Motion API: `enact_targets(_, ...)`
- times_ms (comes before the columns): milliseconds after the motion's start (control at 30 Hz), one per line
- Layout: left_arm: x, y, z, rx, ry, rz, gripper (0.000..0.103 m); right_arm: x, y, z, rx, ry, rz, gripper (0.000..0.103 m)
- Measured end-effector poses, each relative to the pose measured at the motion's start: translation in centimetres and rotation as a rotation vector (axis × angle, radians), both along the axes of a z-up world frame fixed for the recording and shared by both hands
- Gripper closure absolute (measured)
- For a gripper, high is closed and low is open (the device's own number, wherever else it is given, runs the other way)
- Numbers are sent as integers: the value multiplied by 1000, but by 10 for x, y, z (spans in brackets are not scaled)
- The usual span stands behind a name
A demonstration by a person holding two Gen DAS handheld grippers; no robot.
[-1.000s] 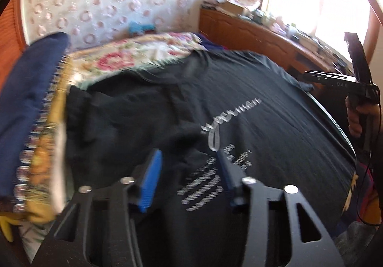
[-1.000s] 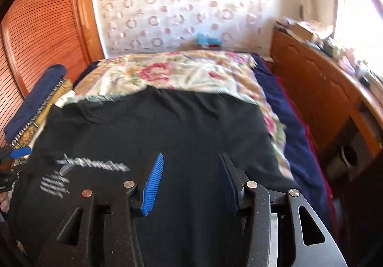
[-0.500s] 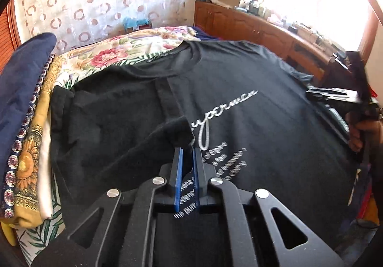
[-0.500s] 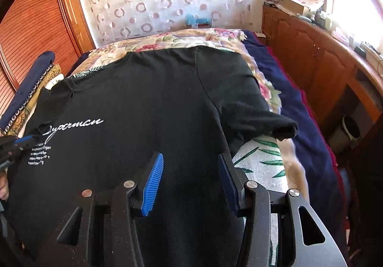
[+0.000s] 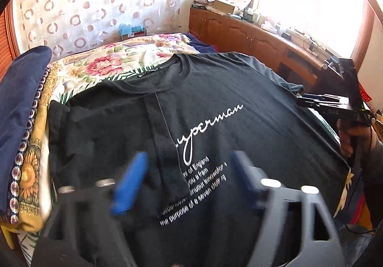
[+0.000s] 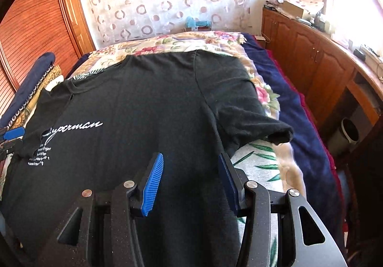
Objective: Fold small clothes
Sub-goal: 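Move the right gripper to the opposite sleeve side of the shirt, then grasp the sleeve edge with the right gripper and fold it toward the center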
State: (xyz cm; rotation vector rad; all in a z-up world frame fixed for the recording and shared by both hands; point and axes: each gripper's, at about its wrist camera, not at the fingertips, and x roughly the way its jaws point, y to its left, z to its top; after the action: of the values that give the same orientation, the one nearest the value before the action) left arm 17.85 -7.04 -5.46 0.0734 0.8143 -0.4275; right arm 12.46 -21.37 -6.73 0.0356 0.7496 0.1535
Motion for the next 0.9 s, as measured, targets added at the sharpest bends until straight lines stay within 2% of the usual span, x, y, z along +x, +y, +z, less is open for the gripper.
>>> enact_targets(133, 14, -1, -5, -2, 24, 28, 20, -3, -15, 4, 4, -19, -23, 54)
enact_targets(500, 42, -14, -40, 93, 116, 49, 20, 8, -70, 2, 31, 3, -111, 54)
enact_targets(667, 38, -22, -45, 147, 70, 42, 19, 15, -87, 4, 65, 12, -139, 54)
enact_targets(733, 39, -21, -46, 138, 55, 41, 14, 19, -91, 4, 81, 23, -144, 54)
enact_targets(900, 40, -21, -46, 141, 59, 38, 12, 30, -93, -4, 107, 59, -148, 54)
